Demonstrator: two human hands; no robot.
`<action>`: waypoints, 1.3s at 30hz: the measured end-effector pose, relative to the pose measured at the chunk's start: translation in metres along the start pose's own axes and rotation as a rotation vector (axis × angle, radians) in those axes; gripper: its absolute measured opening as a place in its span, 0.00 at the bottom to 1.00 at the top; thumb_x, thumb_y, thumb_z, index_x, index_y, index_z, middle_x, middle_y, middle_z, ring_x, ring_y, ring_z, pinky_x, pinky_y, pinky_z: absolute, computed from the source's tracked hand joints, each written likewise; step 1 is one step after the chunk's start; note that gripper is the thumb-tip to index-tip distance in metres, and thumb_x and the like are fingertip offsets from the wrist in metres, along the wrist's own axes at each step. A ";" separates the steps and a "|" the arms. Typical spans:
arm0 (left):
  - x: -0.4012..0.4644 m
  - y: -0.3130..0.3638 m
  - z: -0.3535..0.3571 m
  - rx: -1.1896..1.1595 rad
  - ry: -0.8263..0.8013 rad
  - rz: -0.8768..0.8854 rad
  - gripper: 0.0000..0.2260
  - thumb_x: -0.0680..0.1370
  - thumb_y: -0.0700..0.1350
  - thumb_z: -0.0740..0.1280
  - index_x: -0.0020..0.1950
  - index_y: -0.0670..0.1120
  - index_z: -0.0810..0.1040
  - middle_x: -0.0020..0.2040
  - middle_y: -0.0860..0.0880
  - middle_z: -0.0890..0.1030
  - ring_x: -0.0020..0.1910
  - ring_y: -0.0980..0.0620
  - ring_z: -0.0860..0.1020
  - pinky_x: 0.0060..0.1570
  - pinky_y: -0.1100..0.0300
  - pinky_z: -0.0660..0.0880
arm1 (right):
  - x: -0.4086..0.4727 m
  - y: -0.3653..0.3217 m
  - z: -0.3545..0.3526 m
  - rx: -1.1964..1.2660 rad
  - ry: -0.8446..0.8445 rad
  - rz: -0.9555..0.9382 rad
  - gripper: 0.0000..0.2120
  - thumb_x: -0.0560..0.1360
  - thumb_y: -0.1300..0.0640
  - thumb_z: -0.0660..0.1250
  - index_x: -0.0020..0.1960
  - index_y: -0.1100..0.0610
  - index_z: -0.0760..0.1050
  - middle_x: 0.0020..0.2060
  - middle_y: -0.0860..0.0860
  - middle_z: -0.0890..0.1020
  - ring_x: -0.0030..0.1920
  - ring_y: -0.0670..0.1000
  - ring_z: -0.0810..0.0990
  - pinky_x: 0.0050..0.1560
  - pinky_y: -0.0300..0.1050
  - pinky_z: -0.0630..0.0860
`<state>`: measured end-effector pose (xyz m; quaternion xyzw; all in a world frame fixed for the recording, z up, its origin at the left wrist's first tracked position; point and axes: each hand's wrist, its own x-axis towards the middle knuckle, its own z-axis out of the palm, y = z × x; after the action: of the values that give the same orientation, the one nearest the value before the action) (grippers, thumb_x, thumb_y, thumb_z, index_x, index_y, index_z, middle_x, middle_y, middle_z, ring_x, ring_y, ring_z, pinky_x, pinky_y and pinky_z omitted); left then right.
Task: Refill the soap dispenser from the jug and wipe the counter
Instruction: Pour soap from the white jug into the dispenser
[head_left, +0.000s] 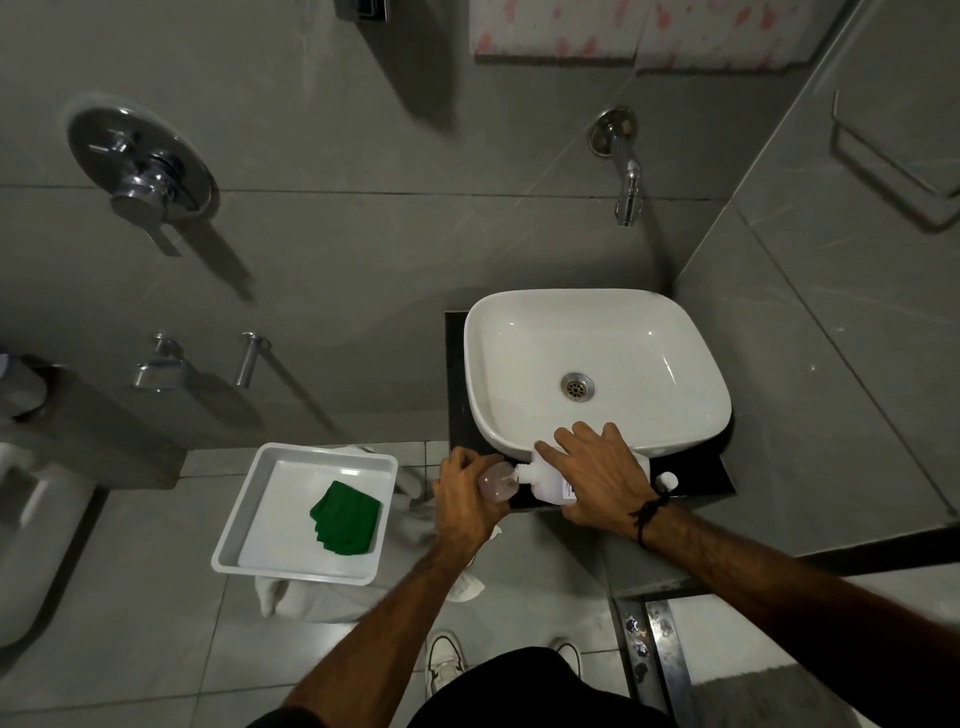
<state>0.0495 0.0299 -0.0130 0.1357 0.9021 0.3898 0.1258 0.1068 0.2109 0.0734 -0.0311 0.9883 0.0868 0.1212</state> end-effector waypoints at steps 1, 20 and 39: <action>0.000 0.000 0.000 -0.005 -0.001 -0.001 0.26 0.66 0.50 0.83 0.63 0.50 0.84 0.59 0.47 0.80 0.60 0.46 0.78 0.65 0.47 0.77 | 0.000 0.000 0.001 0.004 0.007 0.000 0.32 0.65 0.47 0.73 0.67 0.51 0.72 0.55 0.51 0.78 0.54 0.56 0.76 0.49 0.52 0.67; 0.034 -0.019 0.008 0.059 -0.147 -0.046 0.27 0.66 0.42 0.83 0.64 0.47 0.83 0.61 0.45 0.85 0.61 0.44 0.80 0.64 0.50 0.77 | -0.039 0.006 0.065 0.867 0.250 0.492 0.39 0.61 0.49 0.81 0.69 0.50 0.73 0.59 0.49 0.81 0.59 0.52 0.78 0.57 0.50 0.78; -0.035 0.018 0.095 0.359 -0.516 -0.278 0.18 0.80 0.50 0.68 0.64 0.40 0.81 0.63 0.40 0.83 0.65 0.41 0.80 0.64 0.52 0.77 | -0.122 0.079 0.158 1.001 0.235 0.726 0.37 0.58 0.46 0.84 0.64 0.46 0.74 0.56 0.46 0.82 0.55 0.51 0.79 0.52 0.42 0.73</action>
<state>0.1169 0.0934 -0.0583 0.1253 0.9047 0.1567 0.3758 0.2559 0.3222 -0.0348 0.3575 0.8635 -0.3549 -0.0256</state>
